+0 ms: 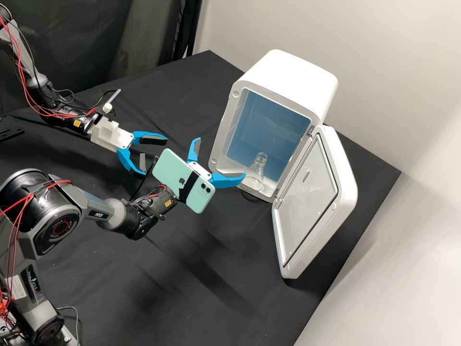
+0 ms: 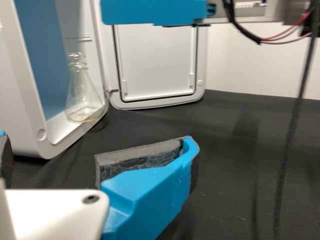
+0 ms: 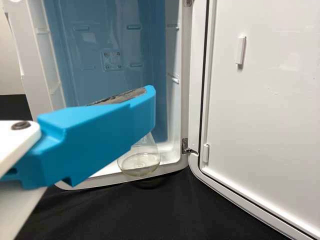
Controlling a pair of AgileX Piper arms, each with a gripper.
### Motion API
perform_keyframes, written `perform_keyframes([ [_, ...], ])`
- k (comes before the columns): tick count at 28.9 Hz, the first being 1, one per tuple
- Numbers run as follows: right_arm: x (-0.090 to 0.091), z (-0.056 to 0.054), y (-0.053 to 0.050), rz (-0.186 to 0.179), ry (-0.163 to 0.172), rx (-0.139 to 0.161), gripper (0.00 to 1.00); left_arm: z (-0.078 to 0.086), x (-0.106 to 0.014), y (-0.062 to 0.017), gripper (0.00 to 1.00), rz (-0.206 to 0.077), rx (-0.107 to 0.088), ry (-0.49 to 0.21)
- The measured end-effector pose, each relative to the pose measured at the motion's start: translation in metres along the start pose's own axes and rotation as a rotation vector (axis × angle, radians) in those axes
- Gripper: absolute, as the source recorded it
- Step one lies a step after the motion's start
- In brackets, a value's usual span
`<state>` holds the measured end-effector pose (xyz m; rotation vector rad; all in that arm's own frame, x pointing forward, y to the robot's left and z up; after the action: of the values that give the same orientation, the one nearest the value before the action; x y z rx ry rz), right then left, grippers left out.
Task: Take the flask out of the incubator
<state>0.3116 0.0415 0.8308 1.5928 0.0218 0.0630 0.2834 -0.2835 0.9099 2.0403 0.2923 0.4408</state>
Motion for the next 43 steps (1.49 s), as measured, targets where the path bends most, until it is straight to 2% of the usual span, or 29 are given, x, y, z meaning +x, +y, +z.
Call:
perform_keyframes([
  [21, 0.000, 0.000, 0.000, 0.005, 0.006, 0.002, 1.00, -0.003, 0.000, 0.0019, 1.00, 0.007, -0.001, 0.010],
  [24, 0.002, 0.006, 0.000, 0.023, 0.008, 0.005, 1.00, -0.003, 0.000, 0.0019, 1.00, 0.007, -0.001, 0.010],
  [26, 0.004, 0.012, 0.000, 0.027, -0.005, 0.005, 1.00, -0.003, 0.000, 0.0019, 1.00, 0.007, -0.001, 0.010],
  [33, 0.010, 0.031, -0.007, 0.009, -0.060, 0.006, 1.00, -0.003, 0.000, 0.0019, 1.00, 0.007, -0.001, 0.010],
  [43, 0.022, 0.050, -0.017, -0.013, -0.103, 0.009, 1.00, -0.004, 0.000, 0.0015, 1.00, 0.002, -0.001, 0.012],
])
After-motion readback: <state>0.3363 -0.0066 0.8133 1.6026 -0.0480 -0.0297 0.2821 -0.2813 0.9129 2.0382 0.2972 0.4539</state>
